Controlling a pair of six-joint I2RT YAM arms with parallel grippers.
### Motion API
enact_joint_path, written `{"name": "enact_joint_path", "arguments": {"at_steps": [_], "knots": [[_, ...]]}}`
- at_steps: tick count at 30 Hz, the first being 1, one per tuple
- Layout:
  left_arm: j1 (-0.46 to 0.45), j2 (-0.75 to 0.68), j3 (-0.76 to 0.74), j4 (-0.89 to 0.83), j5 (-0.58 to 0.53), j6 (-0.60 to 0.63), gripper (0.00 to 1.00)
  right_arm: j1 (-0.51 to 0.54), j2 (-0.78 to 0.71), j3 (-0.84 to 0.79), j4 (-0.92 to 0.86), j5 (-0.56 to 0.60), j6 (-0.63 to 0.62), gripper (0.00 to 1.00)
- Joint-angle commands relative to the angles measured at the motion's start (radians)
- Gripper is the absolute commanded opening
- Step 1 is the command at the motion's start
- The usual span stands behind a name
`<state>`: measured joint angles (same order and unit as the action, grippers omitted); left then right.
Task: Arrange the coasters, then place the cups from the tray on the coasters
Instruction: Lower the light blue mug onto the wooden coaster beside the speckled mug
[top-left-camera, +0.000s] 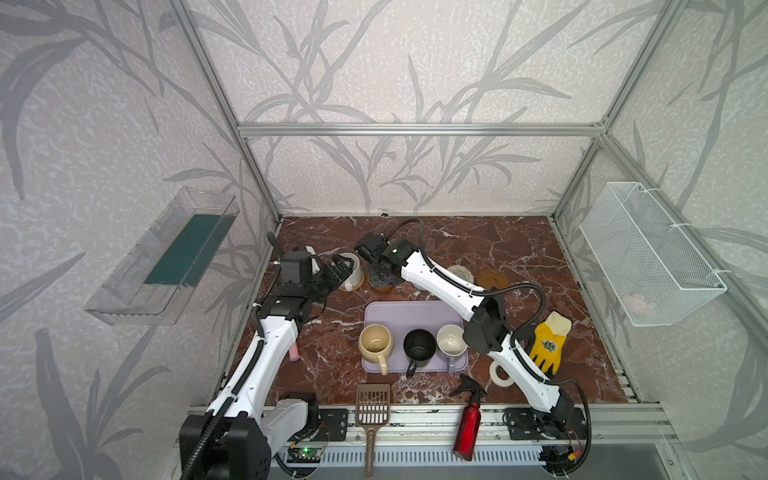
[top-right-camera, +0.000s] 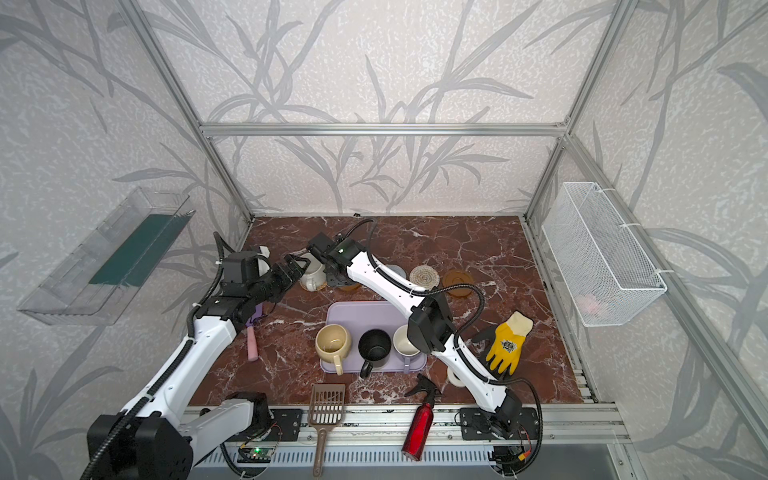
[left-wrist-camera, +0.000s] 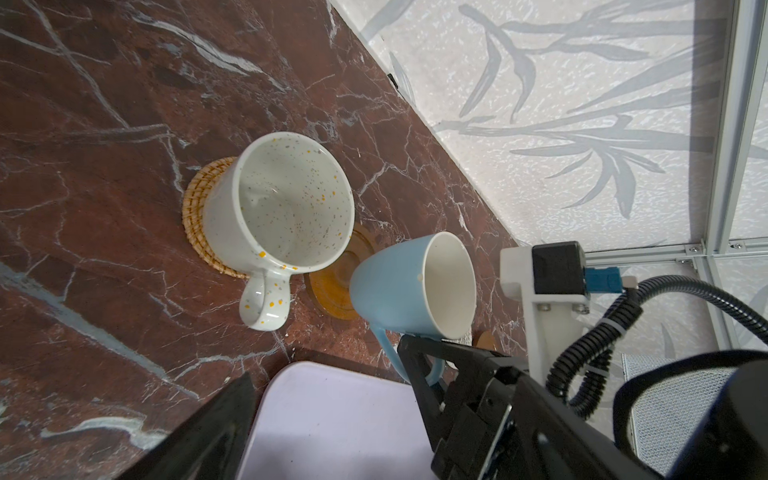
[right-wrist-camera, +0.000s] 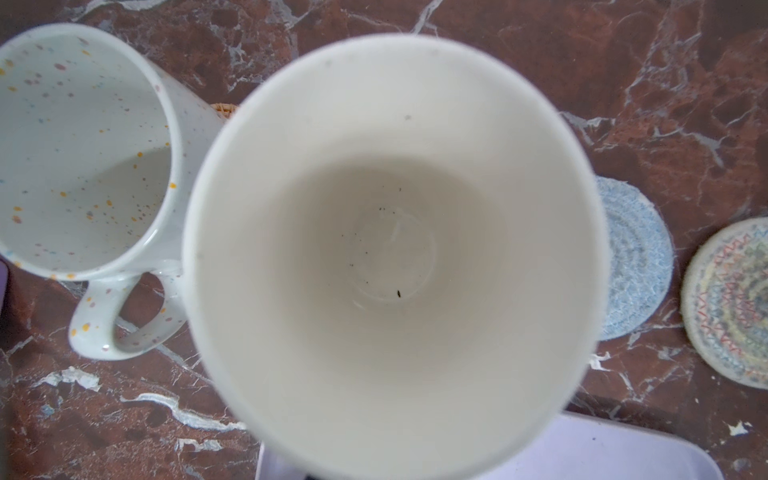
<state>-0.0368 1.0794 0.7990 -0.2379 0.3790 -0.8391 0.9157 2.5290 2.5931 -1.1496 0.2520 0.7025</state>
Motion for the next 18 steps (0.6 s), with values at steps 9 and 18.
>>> {"name": "enact_joint_path", "arguments": {"at_steps": [9,18], "knots": [[0.004,0.029,-0.042,0.079,0.037,-0.035,0.99,-0.014,0.055,0.101,0.020,0.005,0.008,0.00],[0.004,0.034,-0.040,0.083,0.037,-0.037,0.99,-0.018,0.069,0.102,0.030,-0.014,0.003,0.00]]}}
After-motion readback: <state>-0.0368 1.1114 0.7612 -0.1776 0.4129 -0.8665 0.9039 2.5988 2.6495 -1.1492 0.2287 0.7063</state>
